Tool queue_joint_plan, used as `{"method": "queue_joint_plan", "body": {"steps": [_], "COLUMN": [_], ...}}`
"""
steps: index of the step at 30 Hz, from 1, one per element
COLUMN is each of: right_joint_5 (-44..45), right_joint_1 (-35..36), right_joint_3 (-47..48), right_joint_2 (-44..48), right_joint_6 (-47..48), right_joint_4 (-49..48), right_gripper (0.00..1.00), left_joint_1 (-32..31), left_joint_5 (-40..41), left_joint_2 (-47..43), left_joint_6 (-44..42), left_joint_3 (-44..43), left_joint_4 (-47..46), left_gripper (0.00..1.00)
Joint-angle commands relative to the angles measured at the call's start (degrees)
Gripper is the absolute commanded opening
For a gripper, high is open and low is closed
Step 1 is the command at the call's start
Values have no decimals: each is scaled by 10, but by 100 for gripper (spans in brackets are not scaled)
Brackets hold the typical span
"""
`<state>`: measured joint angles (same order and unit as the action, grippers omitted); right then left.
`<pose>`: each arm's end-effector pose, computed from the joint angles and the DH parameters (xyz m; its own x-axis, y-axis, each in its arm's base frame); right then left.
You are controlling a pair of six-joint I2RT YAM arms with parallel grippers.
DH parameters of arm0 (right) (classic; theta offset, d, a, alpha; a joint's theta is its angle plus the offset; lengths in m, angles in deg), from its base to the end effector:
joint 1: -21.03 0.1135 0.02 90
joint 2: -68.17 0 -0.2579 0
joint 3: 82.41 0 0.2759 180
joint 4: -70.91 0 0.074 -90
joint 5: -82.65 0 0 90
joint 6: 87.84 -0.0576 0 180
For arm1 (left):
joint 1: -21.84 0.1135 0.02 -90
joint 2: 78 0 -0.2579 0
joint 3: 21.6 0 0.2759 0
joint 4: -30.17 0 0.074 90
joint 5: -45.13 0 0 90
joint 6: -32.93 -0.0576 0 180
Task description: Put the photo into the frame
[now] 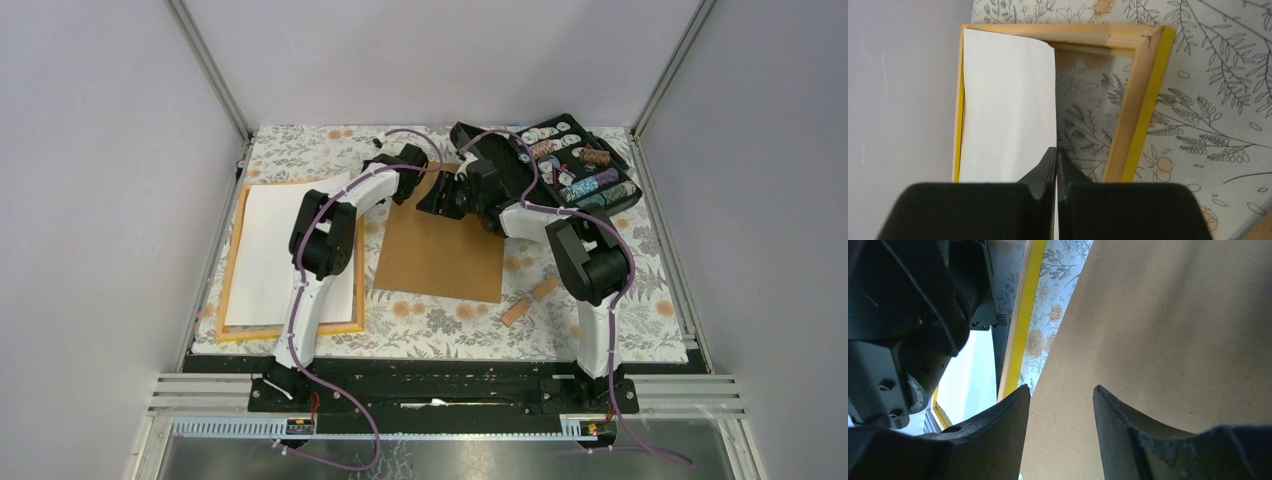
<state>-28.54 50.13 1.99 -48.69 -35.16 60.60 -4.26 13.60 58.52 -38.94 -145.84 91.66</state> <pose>0.4159 0.2553 0.1473 -0.7143 0.2494 -0.6539 -0.3935 0.6296 0.6699 0.4758 -0.1784 0.1323 -0.8244 0.2227 -0.5203 -0.2530 0.6773 0.6908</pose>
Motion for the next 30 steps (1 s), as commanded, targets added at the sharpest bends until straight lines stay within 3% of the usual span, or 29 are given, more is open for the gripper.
{"method": "queue_joint_plan", "body": {"steps": [1,14,30], "right_joint_5": [0,-1,-4], "right_joint_1": [-8,-8,-8], "right_joint_3": [13,11,14], "right_joint_2": [-10,-11,-16], "right_joint_6": [-12,-14,-15], "right_joint_4": [7,6,6], "right_gripper": [56,56,56], "left_joint_1": [-9,-22,1], "left_joint_5": [34,72,78], "left_joint_2": [-34,-9,15], "left_joint_6": [55,114,121], "left_joint_3": [-10,-51,-35], "left_joint_4": [51,139,140], "left_gripper": [0,0,0]}}
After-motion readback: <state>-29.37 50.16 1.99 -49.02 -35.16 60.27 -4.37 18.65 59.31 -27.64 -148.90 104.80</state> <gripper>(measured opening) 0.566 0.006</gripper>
